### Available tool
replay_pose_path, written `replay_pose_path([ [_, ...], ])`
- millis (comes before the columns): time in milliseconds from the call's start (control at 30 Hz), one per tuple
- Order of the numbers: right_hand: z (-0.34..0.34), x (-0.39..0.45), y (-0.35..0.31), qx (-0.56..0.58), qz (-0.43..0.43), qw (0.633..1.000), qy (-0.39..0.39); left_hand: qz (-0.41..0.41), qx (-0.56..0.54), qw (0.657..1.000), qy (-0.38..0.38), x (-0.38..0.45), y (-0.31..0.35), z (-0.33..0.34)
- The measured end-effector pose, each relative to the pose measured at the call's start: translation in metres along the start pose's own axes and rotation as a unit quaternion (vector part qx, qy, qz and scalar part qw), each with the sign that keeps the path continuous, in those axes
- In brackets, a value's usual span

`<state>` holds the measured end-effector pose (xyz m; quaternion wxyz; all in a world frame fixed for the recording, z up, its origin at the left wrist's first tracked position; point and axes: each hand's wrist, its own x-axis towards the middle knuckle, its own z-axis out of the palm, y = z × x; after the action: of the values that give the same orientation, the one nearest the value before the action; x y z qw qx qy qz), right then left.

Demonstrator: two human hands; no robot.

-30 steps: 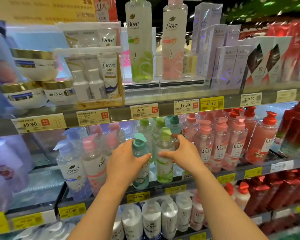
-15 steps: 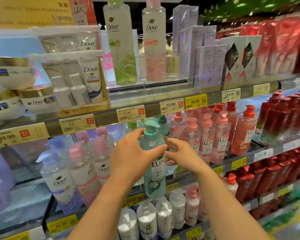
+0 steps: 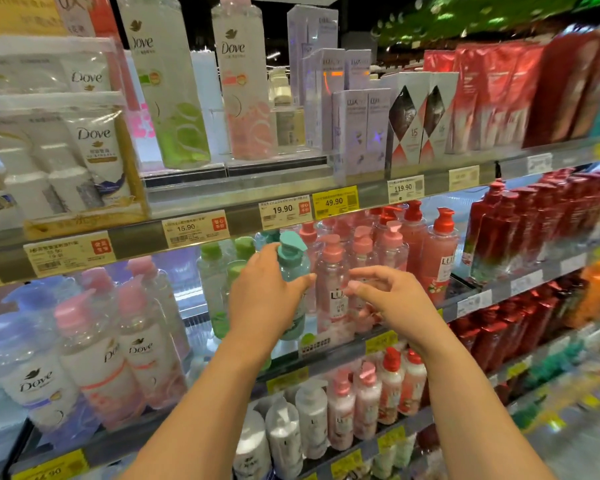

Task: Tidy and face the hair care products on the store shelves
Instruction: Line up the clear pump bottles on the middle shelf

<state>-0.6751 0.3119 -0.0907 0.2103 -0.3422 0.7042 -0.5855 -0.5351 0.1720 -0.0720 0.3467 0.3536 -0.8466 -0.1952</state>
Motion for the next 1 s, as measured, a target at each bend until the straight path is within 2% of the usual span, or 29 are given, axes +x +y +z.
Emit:
replay_pose_path([
  [400, -0.004, 0.021, 0.018, 0.018, 0.017, 0.997, -0.071, -0.095, 0.056, 0.993, -0.047, 0.019, -0.003, 0.044],
  [633, -0.003, 0.037, 0.012, 0.018, 0.002, 0.995, -0.097, -0.101, 0.064, 0.989, -0.091, 0.023, 0.005, 0.05],
  [1000, 0.008, 0.058, -0.012, 0.01, -0.071, 0.995, -0.067, -0.111, 0.035, 0.988, -0.104, 0.021, -0.002, 0.04],
])
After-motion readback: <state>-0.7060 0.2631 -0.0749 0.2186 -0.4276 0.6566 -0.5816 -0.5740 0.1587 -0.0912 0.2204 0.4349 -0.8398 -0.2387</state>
